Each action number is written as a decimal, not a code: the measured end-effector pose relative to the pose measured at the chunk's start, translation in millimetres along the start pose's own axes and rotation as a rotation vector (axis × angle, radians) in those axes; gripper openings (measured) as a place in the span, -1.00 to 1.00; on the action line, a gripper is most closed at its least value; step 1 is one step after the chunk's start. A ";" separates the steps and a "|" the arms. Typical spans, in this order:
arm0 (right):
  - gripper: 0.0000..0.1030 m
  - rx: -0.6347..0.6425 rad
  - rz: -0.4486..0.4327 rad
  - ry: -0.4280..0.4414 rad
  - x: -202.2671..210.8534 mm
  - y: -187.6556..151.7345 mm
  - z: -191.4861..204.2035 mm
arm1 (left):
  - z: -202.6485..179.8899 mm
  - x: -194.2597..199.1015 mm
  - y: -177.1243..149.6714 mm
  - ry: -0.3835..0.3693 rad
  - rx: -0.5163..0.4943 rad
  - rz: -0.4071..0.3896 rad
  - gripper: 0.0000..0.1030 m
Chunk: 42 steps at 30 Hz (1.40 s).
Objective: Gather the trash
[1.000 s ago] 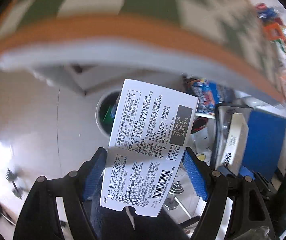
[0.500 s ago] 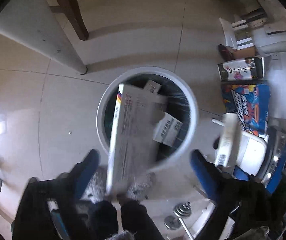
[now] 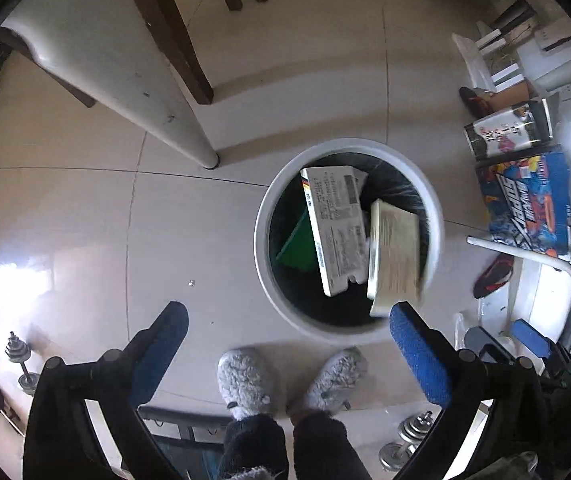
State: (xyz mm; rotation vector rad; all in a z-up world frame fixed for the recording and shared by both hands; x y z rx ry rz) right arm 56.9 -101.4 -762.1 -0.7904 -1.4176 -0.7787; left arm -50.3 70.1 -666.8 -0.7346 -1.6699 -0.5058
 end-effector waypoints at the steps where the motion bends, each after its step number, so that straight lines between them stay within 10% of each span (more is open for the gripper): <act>1: 1.00 -0.004 -0.002 -0.005 8.5 -2.1 0.2 | -2.4 8.6 -4.0 0.005 -0.004 -0.004 1.00; 11: 1.00 -0.024 -0.020 -0.042 153.5 -31.3 -11.8 | -43.1 151.4 -56.0 -0.004 -0.064 -0.021 1.00; 28: 1.00 -0.014 -0.188 0.026 514.7 -113.0 -26.3 | -120.3 424.9 -136.9 -0.145 -0.191 -0.136 1.00; 42: 1.00 0.026 -0.250 0.193 650.0 -154.5 -25.3 | -123.0 534.9 -170.8 -0.341 -0.165 -0.231 1.00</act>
Point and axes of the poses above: each gripper's, at about its wrist camera, not at the fingertips, and x roughly against the way its jaws point, z to its left, y to its top, the point moved 2 cm from there along -x, roughly the way its jaws point, and after that the axes turned 8 degrees about -y, right-handed, at the moved point
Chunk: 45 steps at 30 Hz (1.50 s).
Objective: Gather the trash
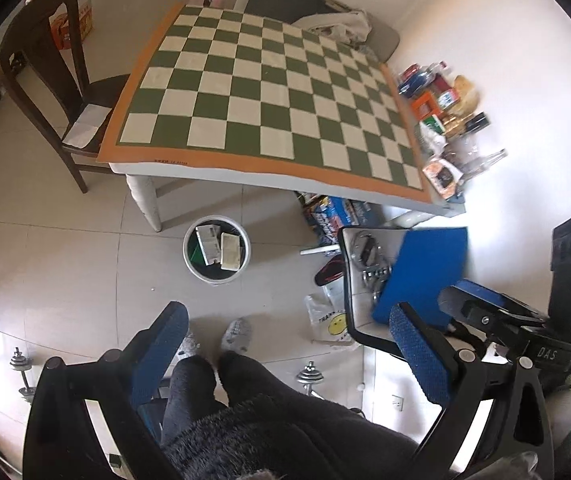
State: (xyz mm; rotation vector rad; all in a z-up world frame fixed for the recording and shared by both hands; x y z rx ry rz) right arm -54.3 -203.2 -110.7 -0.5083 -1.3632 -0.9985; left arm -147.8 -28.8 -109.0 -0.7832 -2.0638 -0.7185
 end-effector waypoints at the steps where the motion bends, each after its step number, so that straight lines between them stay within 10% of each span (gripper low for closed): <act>1: 1.00 0.002 0.003 0.019 5.8 -1.7 2.3 | -0.9 3.8 -0.8 -0.004 -0.001 -0.004 1.00; 45: 1.00 0.051 0.075 0.095 26.4 -20.2 -4.1 | -14.6 22.5 -19.3 -0.002 -0.056 0.003 1.00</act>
Point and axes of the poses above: each gripper's, at about its wrist camera, not at the fingertips, and x roughly against the way its jaws point, z to its left, y to its top, the point moved 2 cm from there along -x, roughly the way its jaws point, and after that the axes turned 8 degrees about -y, right-handed, at the moved point
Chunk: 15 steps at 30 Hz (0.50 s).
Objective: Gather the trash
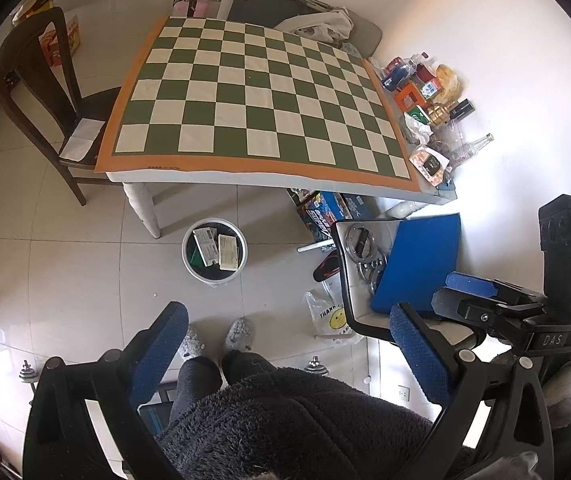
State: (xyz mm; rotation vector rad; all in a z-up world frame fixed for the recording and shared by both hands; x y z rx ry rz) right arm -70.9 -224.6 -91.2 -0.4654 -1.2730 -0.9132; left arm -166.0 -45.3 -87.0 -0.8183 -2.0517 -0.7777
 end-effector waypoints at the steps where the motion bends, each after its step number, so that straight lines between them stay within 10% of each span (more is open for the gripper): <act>1: 1.00 -0.002 0.001 0.000 0.1 -0.6 -0.5 | 0.1 -0.3 -0.1 0.000 -0.002 0.002 1.00; 15: 1.00 -0.019 -0.002 -0.016 4.3 -6.0 -2.1 | -3.3 -3.8 1.5 0.001 0.000 -0.001 1.00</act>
Point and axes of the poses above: each gripper's, at about its wrist camera, not at the fingertips, and x roughly against the way its jaws point, z to its left, y to its top, the point moved 2 cm from there along -x, roughly the way its jaws point, and after that the axes turned 8 degrees about -y, right-handed, at the moved point
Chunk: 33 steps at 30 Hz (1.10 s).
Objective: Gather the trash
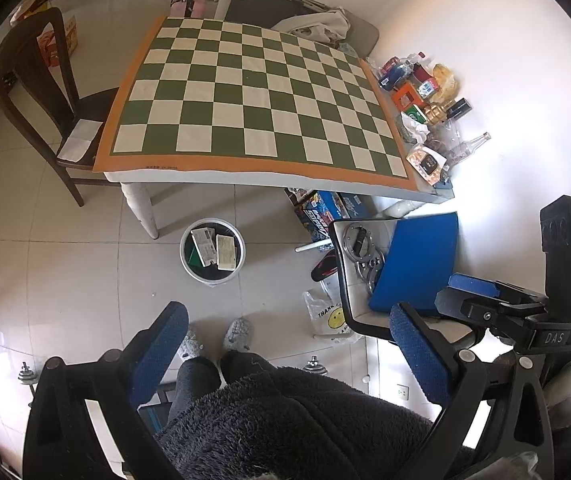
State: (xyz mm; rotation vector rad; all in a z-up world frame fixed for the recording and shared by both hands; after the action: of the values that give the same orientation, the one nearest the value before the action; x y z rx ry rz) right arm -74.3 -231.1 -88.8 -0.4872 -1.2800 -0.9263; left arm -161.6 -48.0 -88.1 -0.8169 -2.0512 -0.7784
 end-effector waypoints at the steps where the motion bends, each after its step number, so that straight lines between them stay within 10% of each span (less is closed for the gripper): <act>1: 1.00 -0.001 -0.001 -0.002 0.4 -0.3 0.0 | 0.2 0.2 -0.1 0.002 -0.001 0.000 1.00; 33: 1.00 0.002 -0.003 -0.002 3.1 0.8 9.1 | 8.4 3.0 0.1 -0.009 -0.012 0.007 1.00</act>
State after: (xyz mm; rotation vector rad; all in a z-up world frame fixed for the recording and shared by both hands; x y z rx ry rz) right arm -79.1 -224.7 -83.4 -0.4848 -1.2838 -0.9267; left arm -166.6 -40.9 -89.8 -0.8358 -2.0517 -0.7856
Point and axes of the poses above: each gripper's, at about its wrist camera, not at the fingertips, and x roughly against the way its jaws point, z to its left, y to its top, the point moved 2 cm from there along -x, roughly the way its jaws point, and after that the axes turned 8 degrees about -y, right-handed, at the moved point
